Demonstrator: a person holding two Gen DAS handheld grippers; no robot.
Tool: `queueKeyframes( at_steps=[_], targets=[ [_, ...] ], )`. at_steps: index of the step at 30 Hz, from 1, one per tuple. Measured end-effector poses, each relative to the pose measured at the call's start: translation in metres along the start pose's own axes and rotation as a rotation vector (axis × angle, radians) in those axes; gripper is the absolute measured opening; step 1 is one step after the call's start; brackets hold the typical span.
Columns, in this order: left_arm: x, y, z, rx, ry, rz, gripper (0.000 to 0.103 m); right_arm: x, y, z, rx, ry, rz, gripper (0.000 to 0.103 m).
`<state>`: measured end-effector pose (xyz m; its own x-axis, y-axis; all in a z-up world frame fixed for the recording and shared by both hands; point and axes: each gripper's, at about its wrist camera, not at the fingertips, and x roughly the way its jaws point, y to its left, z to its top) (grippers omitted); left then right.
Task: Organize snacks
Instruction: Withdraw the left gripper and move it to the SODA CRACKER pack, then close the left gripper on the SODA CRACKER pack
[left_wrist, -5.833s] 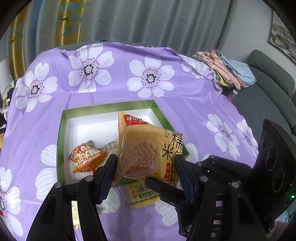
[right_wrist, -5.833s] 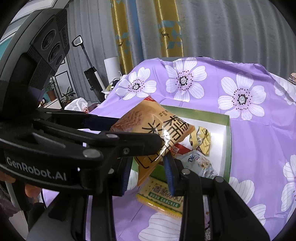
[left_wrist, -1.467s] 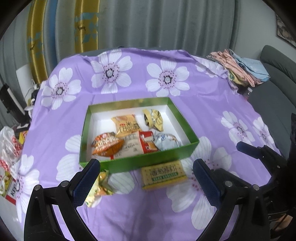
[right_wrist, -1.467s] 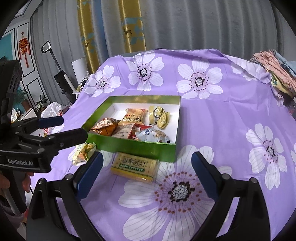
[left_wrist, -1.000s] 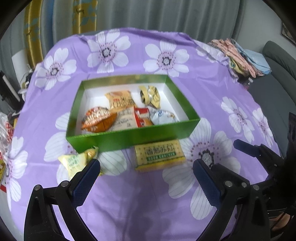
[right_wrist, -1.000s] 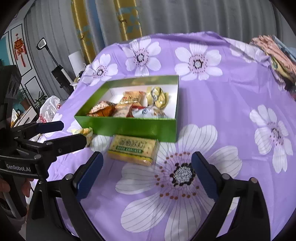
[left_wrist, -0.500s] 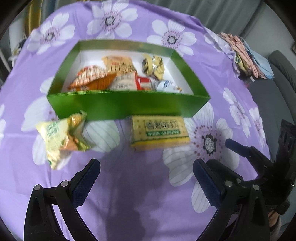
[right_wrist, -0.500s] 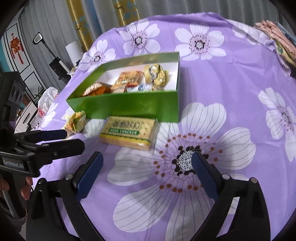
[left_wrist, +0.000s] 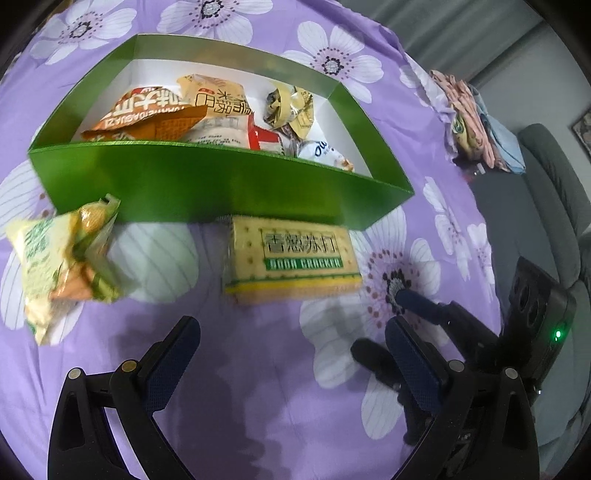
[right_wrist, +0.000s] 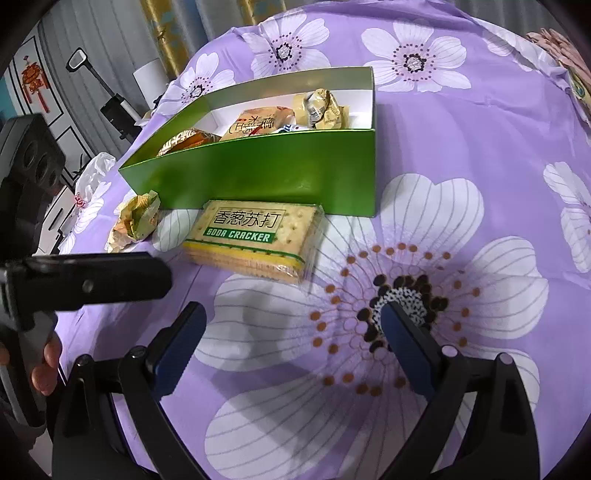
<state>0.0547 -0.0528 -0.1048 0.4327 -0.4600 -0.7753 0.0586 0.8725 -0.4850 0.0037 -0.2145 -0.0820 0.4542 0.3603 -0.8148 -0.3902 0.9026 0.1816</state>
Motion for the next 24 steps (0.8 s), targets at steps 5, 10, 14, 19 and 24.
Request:
queueKeyframes(
  at_steps=[5,10,14,19,24],
  targets=[
    [0.013,0.001,0.012,0.009,0.002,0.014,0.1,0.008,0.001,0.005,-0.016,-0.007,0.002,0.096],
    [0.025,0.002,0.018,0.025,-0.012,0.041,0.1,0.016,0.004,0.013,-0.043,-0.015,0.009,0.093],
    [0.029,0.003,0.022,0.028,-0.026,0.038,0.1,0.022,0.007,0.017,-0.07,-0.013,0.016,0.09],
    [0.031,0.002,0.022,0.036,-0.026,0.04,0.098,0.027,0.009,0.022,-0.082,-0.011,0.04,0.077],
    [0.032,0.0,0.022,0.041,-0.022,0.047,0.079,0.028,0.015,0.023,-0.117,-0.005,0.05,0.064]
  ],
)
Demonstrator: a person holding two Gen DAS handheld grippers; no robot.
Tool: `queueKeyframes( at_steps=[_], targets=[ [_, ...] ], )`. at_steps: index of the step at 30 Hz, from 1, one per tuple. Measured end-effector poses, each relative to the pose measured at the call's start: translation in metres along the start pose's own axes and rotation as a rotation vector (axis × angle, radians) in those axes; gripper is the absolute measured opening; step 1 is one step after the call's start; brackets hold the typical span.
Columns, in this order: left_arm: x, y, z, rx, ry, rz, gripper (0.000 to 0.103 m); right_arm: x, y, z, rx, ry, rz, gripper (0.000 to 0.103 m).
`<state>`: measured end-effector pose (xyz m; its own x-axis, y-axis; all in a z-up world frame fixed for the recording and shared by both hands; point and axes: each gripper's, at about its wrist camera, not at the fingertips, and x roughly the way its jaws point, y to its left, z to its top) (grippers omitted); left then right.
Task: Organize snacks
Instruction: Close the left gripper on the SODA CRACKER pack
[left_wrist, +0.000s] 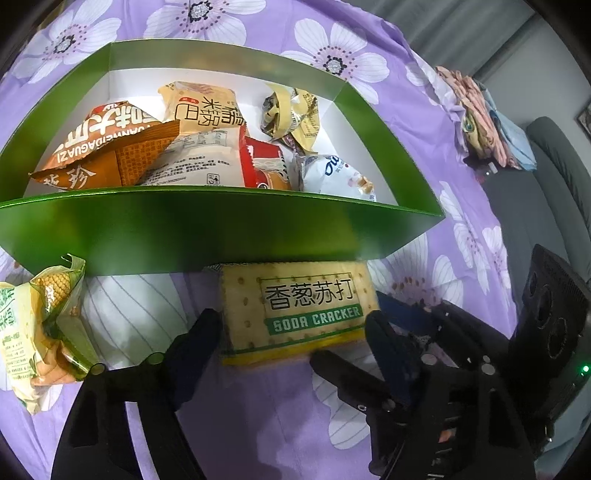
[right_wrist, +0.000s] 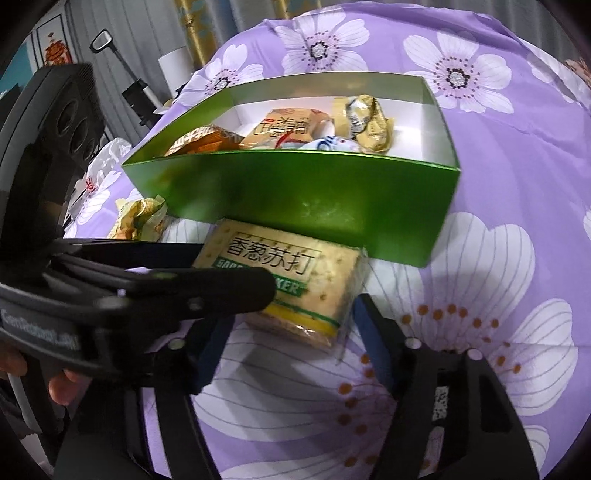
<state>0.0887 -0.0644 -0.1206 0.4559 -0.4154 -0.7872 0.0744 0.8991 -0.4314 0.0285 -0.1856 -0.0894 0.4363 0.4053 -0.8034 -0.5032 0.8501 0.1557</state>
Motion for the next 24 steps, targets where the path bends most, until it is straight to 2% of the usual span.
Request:
queueKeyframes(
  at_steps=[13,15,24],
  targets=[
    [-0.006,-0.003,-0.005,-0.009,-0.009,-0.001,0.078,-0.009,0.003,-0.005,0.01,-0.029,0.009,0.06],
    [-0.01,-0.005,-0.006,-0.005,-0.021,0.005,0.078,-0.014,0.005,-0.007,0.011,-0.043,0.007,0.057],
    [-0.032,-0.022,-0.01,0.025,-0.067,0.006,0.078,-0.039,0.017,-0.006,-0.003,-0.104,-0.02,0.057]
  ],
)
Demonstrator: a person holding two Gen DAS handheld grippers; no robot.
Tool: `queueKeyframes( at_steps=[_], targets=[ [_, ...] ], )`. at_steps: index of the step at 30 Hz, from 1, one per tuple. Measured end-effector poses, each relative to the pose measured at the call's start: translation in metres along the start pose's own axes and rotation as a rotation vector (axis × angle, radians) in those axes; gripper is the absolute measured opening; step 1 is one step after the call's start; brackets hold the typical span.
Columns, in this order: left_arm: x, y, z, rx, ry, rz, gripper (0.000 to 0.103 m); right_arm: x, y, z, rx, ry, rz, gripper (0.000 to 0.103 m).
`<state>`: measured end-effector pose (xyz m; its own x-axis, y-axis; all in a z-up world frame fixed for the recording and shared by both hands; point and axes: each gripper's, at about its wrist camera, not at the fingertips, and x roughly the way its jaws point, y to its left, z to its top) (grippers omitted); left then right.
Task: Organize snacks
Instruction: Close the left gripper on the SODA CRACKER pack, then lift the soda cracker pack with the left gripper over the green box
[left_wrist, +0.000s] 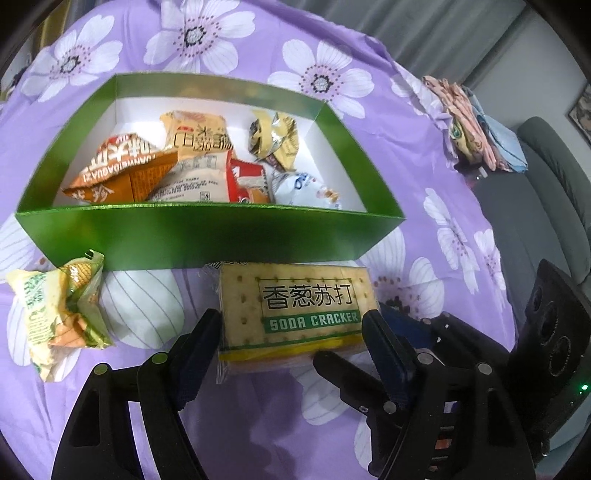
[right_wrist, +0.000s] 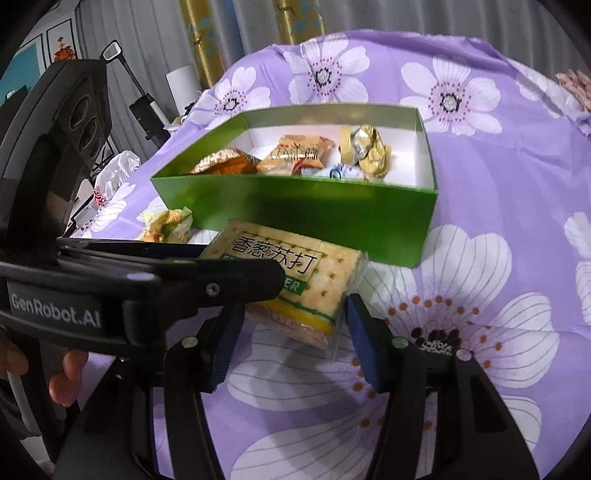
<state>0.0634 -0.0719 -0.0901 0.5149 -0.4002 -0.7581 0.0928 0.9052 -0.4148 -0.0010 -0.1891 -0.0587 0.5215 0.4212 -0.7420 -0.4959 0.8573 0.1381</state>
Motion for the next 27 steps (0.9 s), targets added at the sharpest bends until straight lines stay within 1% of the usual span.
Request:
queueKeyframes(
  at_steps=[11,16,21,27],
  targets=[
    [-0.037,-0.022,0.01,0.047,-0.086,-0.012,0.078,-0.042,0.008,0.024,-0.019,-0.12,-0.016,0.056],
    [-0.051,-0.027,0.018,0.064,-0.123,-0.011,0.078,-0.053,0.01,0.033,-0.03,-0.15,-0.02,0.055],
    [-0.063,-0.029,0.029,0.083,-0.161,-0.002,0.078,-0.055,0.011,0.043,-0.039,-0.17,-0.017,0.055],
    [-0.069,-0.027,0.047,0.1,-0.199,0.02,0.078,-0.047,0.013,0.059,-0.049,-0.187,-0.018,0.055]
  ],
)
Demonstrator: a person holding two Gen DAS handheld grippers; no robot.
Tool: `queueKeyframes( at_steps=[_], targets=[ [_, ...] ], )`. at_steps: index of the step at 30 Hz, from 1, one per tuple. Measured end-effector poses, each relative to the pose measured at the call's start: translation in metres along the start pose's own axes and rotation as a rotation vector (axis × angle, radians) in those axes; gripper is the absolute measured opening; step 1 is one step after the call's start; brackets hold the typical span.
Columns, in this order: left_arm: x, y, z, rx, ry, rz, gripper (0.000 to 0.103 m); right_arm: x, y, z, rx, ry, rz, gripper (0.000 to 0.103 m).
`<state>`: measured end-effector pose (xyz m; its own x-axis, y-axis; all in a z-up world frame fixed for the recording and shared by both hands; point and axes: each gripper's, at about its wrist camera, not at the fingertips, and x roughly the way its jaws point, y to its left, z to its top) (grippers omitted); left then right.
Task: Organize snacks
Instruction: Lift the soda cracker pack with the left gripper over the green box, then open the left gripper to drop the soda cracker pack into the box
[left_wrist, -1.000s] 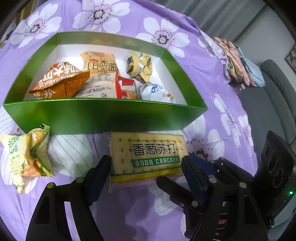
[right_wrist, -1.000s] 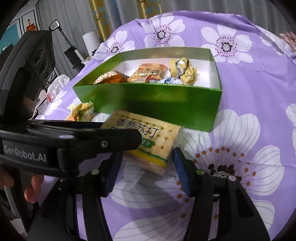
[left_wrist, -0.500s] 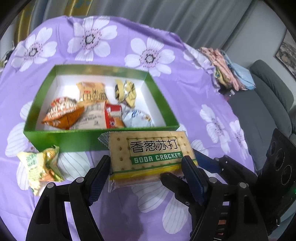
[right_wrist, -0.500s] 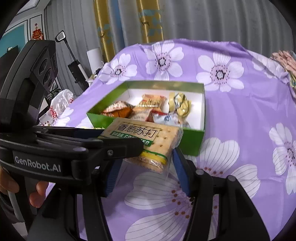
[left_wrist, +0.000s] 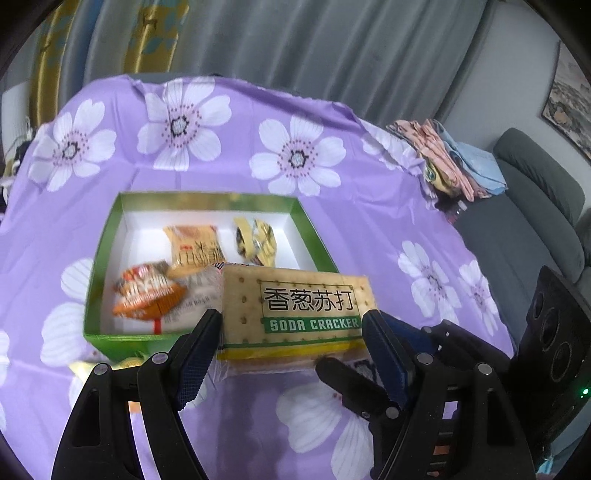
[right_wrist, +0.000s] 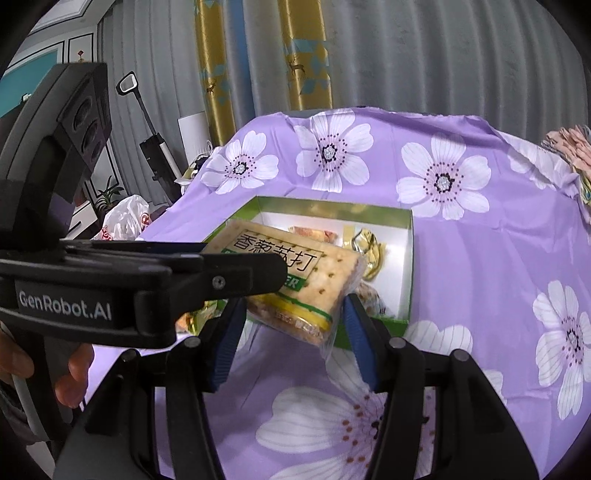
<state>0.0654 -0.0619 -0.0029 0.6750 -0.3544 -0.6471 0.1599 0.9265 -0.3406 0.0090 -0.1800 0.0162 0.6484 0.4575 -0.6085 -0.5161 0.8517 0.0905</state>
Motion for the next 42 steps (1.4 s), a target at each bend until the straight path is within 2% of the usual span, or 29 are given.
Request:
queueKeyframes(
  at_steps=[8,19,31,42],
  targets=[
    [0.008,0.015,0.02,-0.006,-0.02,0.028,0.078,0.022,-0.001,0.02,-0.012,-0.009,0.016,0.055],
    [0.029,0.035,0.032,-0.036,-0.005,0.028,0.078,0.045,-0.005,0.034,-0.016,0.004,0.02,0.055],
    [0.064,0.055,0.041,-0.071,0.049,0.03,0.078,0.083,-0.021,0.038,-0.006,0.075,0.025,0.056],
    [0.091,0.065,0.041,-0.08,0.092,0.064,0.078,0.11,-0.027,0.035,0.001,0.144,0.017,0.057]
  ],
)
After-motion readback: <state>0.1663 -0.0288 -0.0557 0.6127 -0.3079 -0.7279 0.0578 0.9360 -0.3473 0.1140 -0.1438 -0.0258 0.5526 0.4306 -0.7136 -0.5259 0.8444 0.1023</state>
